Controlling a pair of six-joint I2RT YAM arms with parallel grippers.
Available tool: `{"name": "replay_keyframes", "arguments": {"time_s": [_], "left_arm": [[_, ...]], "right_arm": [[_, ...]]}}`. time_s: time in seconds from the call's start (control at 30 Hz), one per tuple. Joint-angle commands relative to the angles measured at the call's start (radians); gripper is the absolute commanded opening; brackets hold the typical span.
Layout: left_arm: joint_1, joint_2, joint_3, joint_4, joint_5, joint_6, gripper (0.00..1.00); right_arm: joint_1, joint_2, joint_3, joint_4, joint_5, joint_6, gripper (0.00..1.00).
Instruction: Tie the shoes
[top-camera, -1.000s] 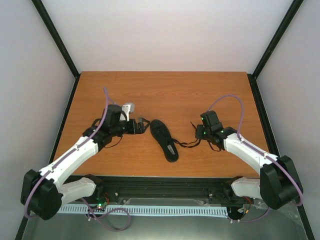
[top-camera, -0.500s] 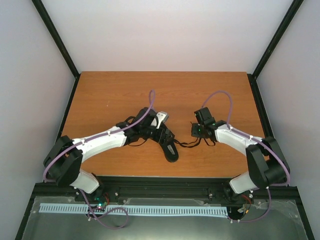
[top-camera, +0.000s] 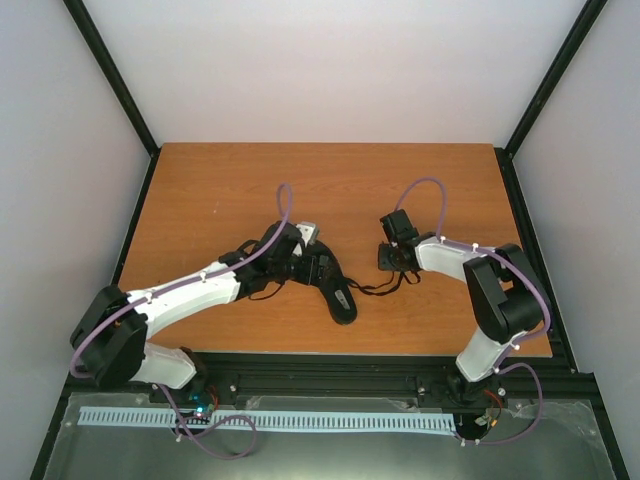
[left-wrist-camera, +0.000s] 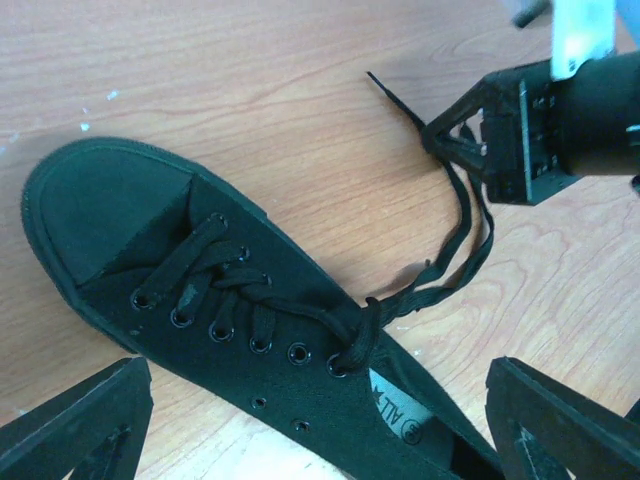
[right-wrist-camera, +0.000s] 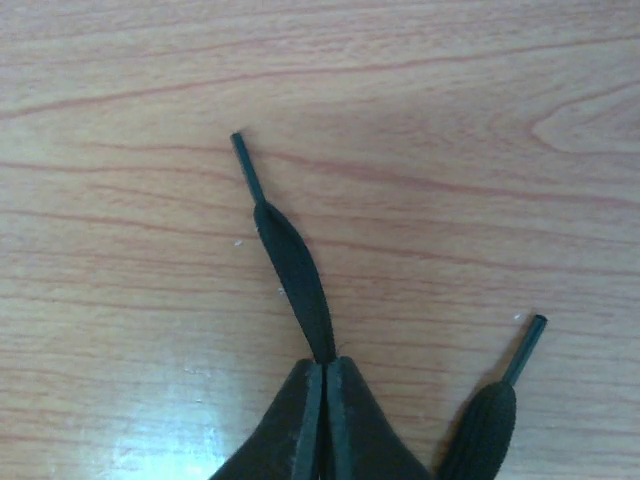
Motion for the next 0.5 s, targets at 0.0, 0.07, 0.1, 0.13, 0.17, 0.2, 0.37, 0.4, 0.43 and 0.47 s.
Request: {"name": "replay_keyframes", "arguments": {"time_s": [0.0,0.07,0.1,0.13,0.17,0.2,0.37,0.4,0.43,0.47], "left_arm": [[-0.003,-0.064,0.014,-0.026,-0.06,-0.01,0.93],[-0.003,-0.084,0.024,-0.044,-0.081,-0.001,0.93],[-0.003,-0.094,0.028,-0.05,-0.089,0.002,0.93],[-0.003,-0.104,0.032,-0.054,-0.097,0.004,0.93],[-0.003,-0.112,0.035,-0.058,-0.105,0.003,0.93],[-0.003,-0.117,0.038,-0.06,-0.11,0.001,0.93],[-0.002,-0.126,0.049,-0.071,-0.135,-0.003,0.93],[-0.003,-0.128,0.047,-0.073,-0.143,-0.004,0.93],[-0.003,-0.131,0.045,-0.075,-0.15,-0.007,0.93],[-0.002,-0.135,0.04,-0.078,-0.155,-0.01,0.93]], "right_arm": [[-0.014,-0.018,0.001,0.0,0.021,0.0,0.03],[-0.014,-0.085,0.003,-0.02,0.031,-0.001,0.03],[-0.015,-0.126,0.005,-0.029,0.036,-0.006,0.03],[-0.016,-0.167,0.007,-0.035,0.044,-0.011,0.03],[-0.016,-0.205,0.01,-0.04,0.05,-0.018,0.03],[-0.016,-0.235,0.015,-0.048,0.052,-0.024,0.03],[-0.017,-0.319,0.044,-0.059,0.015,-0.028,0.03],[-0.016,-0.33,0.043,-0.052,0.02,-0.028,0.03],[-0.017,-0.335,0.042,-0.047,0.032,-0.03,0.03],[-0.017,-0.334,0.044,-0.045,0.05,-0.033,0.03]]}}
